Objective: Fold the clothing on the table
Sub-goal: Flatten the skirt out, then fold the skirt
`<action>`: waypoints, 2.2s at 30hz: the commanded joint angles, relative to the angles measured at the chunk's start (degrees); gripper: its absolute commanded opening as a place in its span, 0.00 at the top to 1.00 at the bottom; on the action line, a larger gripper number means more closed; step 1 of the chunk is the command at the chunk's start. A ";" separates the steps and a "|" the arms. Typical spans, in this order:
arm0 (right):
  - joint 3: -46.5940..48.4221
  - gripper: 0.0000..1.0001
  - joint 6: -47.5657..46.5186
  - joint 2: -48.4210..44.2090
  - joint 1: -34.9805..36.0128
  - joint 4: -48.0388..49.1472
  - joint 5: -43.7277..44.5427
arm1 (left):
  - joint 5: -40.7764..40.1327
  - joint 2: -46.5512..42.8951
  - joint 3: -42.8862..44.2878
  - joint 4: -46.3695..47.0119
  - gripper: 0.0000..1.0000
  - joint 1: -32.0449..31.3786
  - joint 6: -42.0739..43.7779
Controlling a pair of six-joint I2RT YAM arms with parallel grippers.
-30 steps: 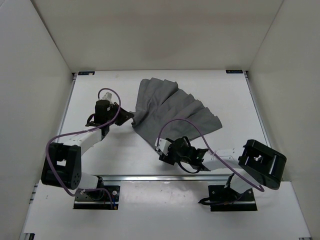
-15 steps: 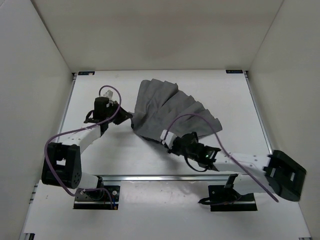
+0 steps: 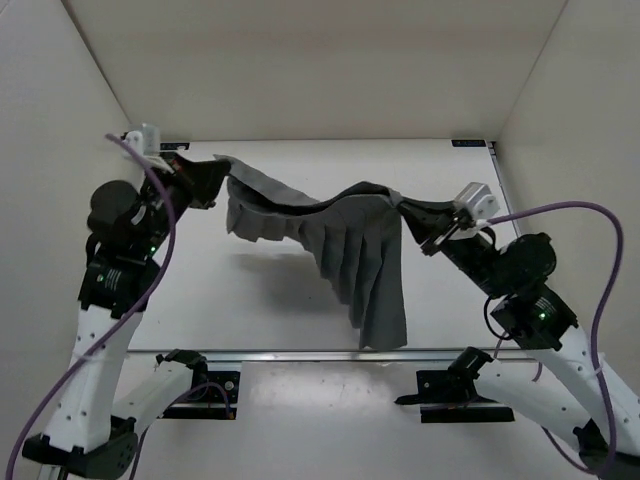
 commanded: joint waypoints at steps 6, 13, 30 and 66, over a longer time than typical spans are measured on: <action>-4.24 1.00 16.56 6.62 -39.65 10.16 -38.60 | -3.41 4.55 -2.58 -3.91 1.00 2.70 -0.48; 2.40 1.00 9.04 21.38 -36.11 11.81 -35.74 | 0.89 19.57 0.65 3.67 1.00 3.84 -0.22; -3.59 1.00 3.47 22.21 -35.22 10.46 -31.07 | -3.32 7.76 -13.24 9.53 1.00 1.38 -0.56; -19.46 1.00 16.93 3.98 -36.96 -14.86 -23.95 | -1.48 13.14 -20.80 6.63 1.00 -1.17 -7.52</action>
